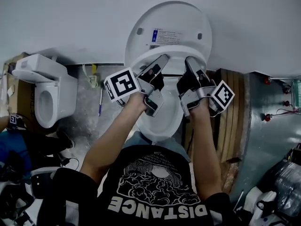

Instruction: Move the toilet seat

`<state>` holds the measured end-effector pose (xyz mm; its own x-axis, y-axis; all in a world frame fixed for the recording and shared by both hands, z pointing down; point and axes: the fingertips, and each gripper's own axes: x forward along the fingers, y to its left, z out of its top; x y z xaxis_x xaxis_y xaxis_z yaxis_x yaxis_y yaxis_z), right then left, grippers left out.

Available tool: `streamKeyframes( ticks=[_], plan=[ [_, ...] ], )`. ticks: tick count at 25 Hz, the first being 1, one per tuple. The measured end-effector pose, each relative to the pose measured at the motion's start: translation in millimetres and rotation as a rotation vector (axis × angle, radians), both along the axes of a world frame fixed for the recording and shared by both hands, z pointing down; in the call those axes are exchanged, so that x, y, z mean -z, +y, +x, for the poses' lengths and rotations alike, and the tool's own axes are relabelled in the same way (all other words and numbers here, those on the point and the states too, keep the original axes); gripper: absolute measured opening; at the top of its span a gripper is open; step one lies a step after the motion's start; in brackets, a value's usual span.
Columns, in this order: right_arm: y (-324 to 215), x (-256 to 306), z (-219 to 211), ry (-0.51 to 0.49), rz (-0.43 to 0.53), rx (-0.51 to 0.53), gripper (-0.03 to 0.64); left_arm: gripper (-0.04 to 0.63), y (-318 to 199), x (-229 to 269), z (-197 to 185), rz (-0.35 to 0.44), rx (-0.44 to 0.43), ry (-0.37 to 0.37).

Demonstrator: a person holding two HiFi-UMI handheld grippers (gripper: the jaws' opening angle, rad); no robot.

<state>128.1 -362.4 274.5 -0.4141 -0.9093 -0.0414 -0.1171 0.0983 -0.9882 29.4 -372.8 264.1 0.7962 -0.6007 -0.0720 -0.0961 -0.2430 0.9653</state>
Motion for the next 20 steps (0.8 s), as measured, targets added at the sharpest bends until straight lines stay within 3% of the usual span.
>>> streamKeyframes(
  ticks=[7, 20],
  plan=[
    [-23.7, 0.3, 6.2, 0.072, -0.010, 0.004, 0.055, 0.054, -23.7, -2.2, 9.0, 0.053, -0.004, -0.076],
    [-64.4, -2.8, 13.2, 0.163, -0.010, 0.082, 0.037, 0.030, -63.9, -6.7, 18.7, 0.094, 0.058, -0.142]
  ],
)
